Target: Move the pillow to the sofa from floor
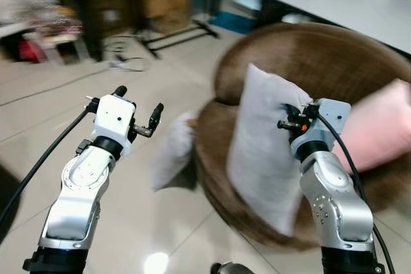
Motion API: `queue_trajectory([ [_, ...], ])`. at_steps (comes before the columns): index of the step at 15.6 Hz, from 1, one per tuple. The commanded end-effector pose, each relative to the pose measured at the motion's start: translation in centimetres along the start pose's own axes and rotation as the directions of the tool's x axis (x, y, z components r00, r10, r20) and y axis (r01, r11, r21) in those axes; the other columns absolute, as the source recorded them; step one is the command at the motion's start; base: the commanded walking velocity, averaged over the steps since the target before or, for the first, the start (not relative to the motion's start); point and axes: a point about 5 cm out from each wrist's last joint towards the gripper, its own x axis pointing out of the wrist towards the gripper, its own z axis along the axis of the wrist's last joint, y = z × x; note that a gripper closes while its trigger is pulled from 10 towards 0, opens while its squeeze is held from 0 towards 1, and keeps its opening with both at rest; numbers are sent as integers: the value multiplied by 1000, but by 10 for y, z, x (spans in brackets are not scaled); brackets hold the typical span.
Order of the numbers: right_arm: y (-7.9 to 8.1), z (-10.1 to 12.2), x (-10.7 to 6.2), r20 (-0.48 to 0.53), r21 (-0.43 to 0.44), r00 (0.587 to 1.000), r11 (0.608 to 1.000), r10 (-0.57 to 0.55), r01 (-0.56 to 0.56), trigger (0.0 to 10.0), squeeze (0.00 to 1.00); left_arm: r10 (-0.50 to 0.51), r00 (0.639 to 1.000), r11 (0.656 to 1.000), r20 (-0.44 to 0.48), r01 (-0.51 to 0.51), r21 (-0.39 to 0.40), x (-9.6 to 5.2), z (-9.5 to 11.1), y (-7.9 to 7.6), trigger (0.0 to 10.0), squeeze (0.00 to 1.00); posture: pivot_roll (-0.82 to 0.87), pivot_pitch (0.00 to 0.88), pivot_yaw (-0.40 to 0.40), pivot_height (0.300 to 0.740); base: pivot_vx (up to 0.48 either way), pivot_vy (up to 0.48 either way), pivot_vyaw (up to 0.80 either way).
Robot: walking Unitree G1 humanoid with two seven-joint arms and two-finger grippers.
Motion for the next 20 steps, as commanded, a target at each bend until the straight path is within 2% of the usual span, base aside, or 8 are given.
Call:
queue_trajectory([
  [1, 7, 11, 2, 57, 14, 997, 999, 45, -46, 10000, 0, 3, 1000, 1000, 5, -3, 11, 0, 2, 1, 10000, 0, -49, 0, -19, 740, 0, 0, -800],
  [3, 8, 12, 3, 72, -2, 997, 1000, 30, -30, 10000, 0, -7, 1000, 1000, 11, 7, 2, -1, 2, 1, 10000, 0, -41, 0, -22, 740, 0, 0, -800],
  [6, 15, 13, 3, 79, 18, 993, 995, 91, -93, 10000, 0, -11, 1000, 1000, 11, 11, -8, -1, 3, 2, 10000, 0, -39, 0, -23, 740, 178, 0, 0],
  [12, 13, 12, 2, 78, 27, 992, 995, 97, -99, 10000, 0, -19, 1000, 1000, 5, 19, -11, 0, 2, 1, 10000, 0, -48, 0, -13, 740, 284, 0, 0],
  [20, 12, 11, 4, 56, 38, 994, 995, 91, -93, 10000, 0, -19, 1000, 1000, 5, 19, -11, 2, 3, 2, 10000, 0, -48, 0, -12, 740, 284, 0, -800],
])
